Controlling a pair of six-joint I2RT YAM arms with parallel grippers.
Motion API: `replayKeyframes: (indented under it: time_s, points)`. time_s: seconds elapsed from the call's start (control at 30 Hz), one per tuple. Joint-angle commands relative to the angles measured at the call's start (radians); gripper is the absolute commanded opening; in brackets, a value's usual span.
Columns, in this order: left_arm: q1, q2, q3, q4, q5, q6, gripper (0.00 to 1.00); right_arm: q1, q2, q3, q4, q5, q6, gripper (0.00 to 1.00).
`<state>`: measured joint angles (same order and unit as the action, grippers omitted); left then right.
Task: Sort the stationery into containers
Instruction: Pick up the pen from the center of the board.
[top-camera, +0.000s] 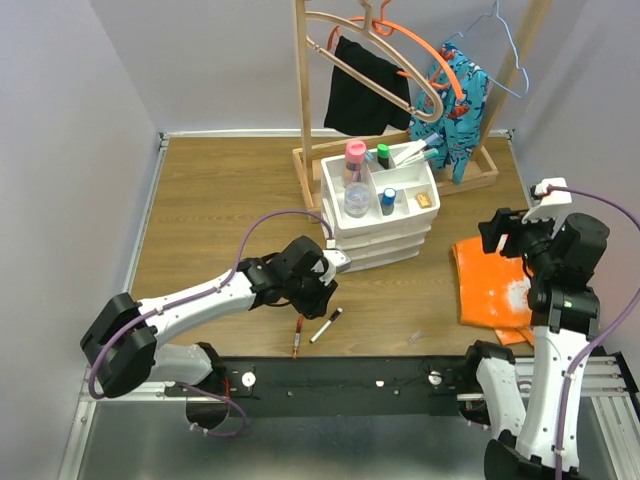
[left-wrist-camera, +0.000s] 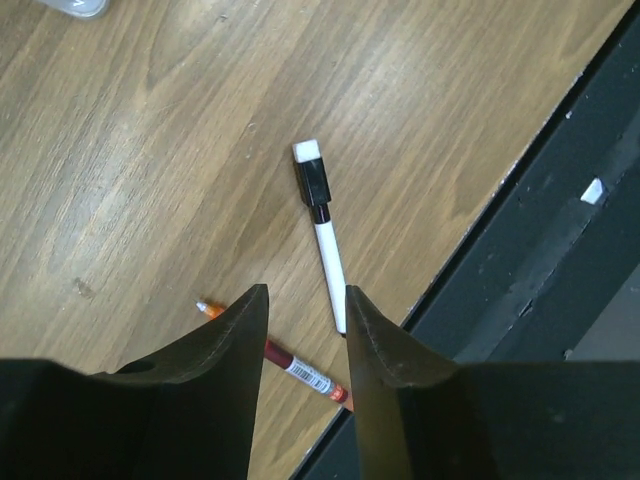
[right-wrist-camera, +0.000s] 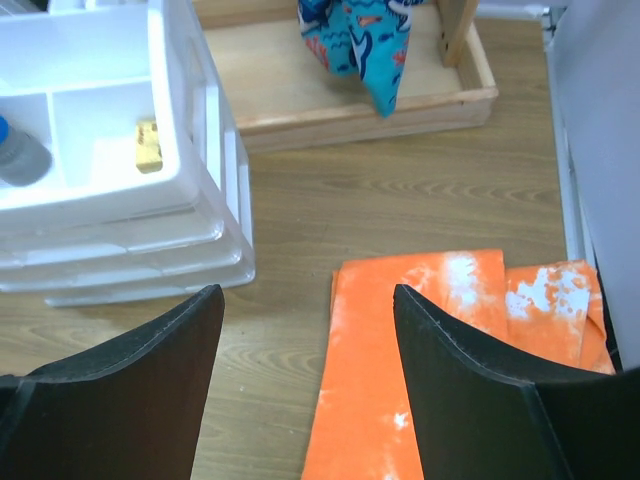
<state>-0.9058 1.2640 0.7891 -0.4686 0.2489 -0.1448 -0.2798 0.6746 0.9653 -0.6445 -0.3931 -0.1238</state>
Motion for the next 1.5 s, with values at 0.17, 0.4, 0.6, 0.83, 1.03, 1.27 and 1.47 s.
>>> replayKeyframes:
  time_s: [0.17,0.4,0.6,0.83,1.03,1.27,1.47]
  points:
    - [-0.048,0.132,0.029,0.064,-0.078,-0.111,0.47,0.005,-0.098,-0.006,0.009,0.08,0.067,0.77]
    - [-0.061,0.181,0.028,0.087,-0.143,-0.128,0.47,0.004,-0.145,-0.017,0.0,0.086,0.09,0.77]
    - [-0.09,0.241,0.065,0.11,-0.143,-0.11,0.47,0.004,-0.173,-0.013,-0.021,0.094,0.089,0.77]
    - [-0.12,0.314,0.107,0.111,-0.14,-0.093,0.49,0.004,-0.191,-0.011,-0.034,0.114,0.084,0.77]
    - [-0.122,0.354,0.107,0.116,-0.183,-0.108,0.49,0.004,-0.195,-0.013,-0.032,0.114,0.081,0.77]
    - [-0.12,0.37,0.059,0.146,-0.241,-0.121,0.37,0.004,-0.193,-0.019,-0.024,0.114,0.082,0.77]
    - [-0.119,0.312,0.052,0.127,-0.182,-0.116,0.23,0.004,-0.191,-0.03,-0.012,0.114,0.078,0.77]
